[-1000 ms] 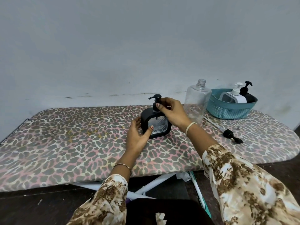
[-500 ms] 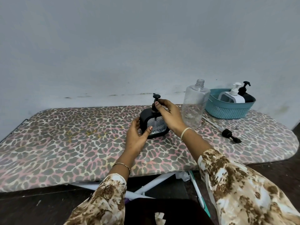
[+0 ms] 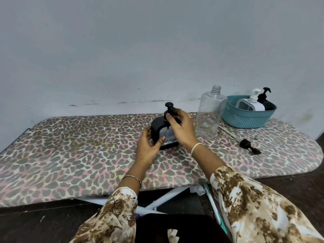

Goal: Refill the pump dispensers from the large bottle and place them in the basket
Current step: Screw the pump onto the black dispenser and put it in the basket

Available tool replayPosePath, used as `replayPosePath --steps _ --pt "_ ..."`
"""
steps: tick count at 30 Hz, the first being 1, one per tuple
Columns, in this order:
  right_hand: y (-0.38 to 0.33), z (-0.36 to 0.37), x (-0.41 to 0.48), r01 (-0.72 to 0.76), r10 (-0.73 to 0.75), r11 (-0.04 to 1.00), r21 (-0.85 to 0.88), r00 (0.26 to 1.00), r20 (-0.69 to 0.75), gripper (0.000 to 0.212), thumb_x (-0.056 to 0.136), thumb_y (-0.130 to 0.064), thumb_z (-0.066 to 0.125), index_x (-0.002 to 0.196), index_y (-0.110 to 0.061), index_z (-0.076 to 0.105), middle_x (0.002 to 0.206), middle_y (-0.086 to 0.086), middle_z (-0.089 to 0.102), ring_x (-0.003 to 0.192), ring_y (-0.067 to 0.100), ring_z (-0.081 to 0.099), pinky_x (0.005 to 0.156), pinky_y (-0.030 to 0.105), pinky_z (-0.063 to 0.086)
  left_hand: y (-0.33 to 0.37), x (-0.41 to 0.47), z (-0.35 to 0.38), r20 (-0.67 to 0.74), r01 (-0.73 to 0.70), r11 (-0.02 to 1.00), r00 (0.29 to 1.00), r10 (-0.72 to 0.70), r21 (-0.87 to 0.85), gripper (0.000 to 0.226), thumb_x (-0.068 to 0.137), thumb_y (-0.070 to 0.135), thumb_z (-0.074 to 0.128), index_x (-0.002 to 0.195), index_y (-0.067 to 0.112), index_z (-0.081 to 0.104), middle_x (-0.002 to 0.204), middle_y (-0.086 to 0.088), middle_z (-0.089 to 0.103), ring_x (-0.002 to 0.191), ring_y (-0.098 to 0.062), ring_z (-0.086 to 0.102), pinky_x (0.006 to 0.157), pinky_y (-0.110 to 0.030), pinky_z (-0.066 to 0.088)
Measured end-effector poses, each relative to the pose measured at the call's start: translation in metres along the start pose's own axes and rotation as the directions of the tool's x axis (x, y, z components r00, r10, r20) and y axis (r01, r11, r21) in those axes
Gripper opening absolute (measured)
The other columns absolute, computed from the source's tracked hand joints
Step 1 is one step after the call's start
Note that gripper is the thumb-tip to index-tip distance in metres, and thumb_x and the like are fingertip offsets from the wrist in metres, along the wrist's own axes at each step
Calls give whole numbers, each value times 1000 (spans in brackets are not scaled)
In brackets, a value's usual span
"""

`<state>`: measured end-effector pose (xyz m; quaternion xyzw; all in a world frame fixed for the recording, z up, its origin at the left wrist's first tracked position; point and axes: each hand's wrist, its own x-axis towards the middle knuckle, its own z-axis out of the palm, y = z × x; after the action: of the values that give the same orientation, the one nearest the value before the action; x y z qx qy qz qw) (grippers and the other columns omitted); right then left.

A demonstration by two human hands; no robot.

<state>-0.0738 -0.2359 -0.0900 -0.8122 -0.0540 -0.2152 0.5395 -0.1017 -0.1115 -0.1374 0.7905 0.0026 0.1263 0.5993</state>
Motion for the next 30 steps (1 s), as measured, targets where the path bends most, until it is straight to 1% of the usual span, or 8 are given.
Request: replayPosePath --steps 2,4,7,11,14,18,23,30 --pt "-3 -1 -3 22 -23 1000 -7 996 -90 29 78 -61 50 98 -43 61 93 -29 56 105 15 61 96 48 46 0 0 0 -6 -5 1000 1000 5 -1 62 82 22 75 135 15 43 129 -5 56 115 -15 54 93 -20 44" --pt "-5 -2 -5 29 -29 1000 0 984 -174 22 77 -57 50 91 -42 58 87 -28 58 99 11 61 96 49 45 1 -1 0 -4 1 1000 1000 -1 0 62 82 21 74 135 15 42 130 -5 56 110 -11 53 85 -11 44" --pt "-5 -7 -4 23 -36 997 -71 981 -191 25 85 -45 56 107 -33 61 107 -12 59 110 14 54 105 52 35 2 -1 0 -1 9 1000 1000 -9 -2 62 83 19 73 136 14 42 130 -4 55 107 -8 50 72 -3 41" --pt "-5 -6 -2 -33 23 981 -189 998 -54 34 93 -42 53 125 -35 58 131 -4 44 130 14 35 112 47 10 1 -1 0 -6 7 1000 1000 -7 -12 62 82 19 74 136 15 42 130 -5 56 108 -10 51 83 -8 42" --pt "-7 -2 -4 -59 43 973 -221 996 -77 25 93 -40 51 114 -32 64 127 -4 48 128 16 37 107 44 12 1 -1 0 -6 4 1000 1000 -4 -18 62 83 18 74 136 14 42 126 -3 55 105 -8 51 67 2 42" --pt "-10 -3 -10 -100 62 977 -191 979 -193 11 90 -38 54 97 -30 55 112 -7 48 118 15 44 104 42 17 0 0 1 -9 -2 1000 1000 2 -14 62 83 18 74 136 14 42 128 -3 55 108 -8 50 70 0 40" --pt "-9 -2 -6 -57 42 975 -213 996 -74 34 93 -45 50 124 -30 55 133 -5 43 130 13 34 110 45 12 0 0 1 -5 4 1000 1000 -4 -16 62 83 17 73 136 15 41 128 -4 55 108 -8 50 79 -7 39" --pt "-6 3 -2 -109 67 960 -258 984 -167 39 81 -55 65 107 -27 54 121 -6 49 123 13 39 100 43 21 -1 0 0 -11 -15 1000 1000 15 -16 61 83 17 74 135 13 42 123 -1 54 108 -8 50 69 1 40"
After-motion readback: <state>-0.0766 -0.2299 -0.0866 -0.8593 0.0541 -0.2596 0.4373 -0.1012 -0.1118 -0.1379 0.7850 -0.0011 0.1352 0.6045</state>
